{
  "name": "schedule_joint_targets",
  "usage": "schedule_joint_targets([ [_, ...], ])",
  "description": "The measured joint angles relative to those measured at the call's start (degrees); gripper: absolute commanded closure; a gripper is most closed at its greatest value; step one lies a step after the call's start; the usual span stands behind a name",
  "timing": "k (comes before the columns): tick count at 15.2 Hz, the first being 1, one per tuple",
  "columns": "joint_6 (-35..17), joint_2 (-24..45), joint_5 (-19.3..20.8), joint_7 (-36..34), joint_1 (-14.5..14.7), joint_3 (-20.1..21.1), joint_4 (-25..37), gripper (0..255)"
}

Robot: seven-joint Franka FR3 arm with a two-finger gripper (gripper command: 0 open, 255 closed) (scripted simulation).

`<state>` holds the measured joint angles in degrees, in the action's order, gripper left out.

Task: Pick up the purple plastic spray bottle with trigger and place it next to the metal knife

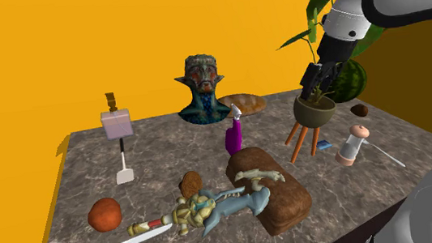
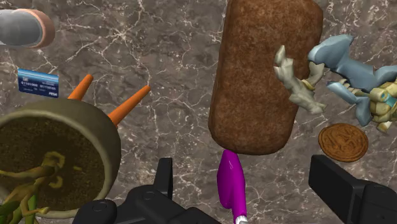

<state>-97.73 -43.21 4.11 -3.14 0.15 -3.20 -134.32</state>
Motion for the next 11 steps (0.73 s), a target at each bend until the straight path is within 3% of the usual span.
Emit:
schedule_joint_targets([
  [4,-2.32,4.74,-0.55,-1.56,0.05,0.5,1.61,0],
  [11,-8.92,20.92,-2.12,-6.58,0.23,1.95,8.6,0],
])
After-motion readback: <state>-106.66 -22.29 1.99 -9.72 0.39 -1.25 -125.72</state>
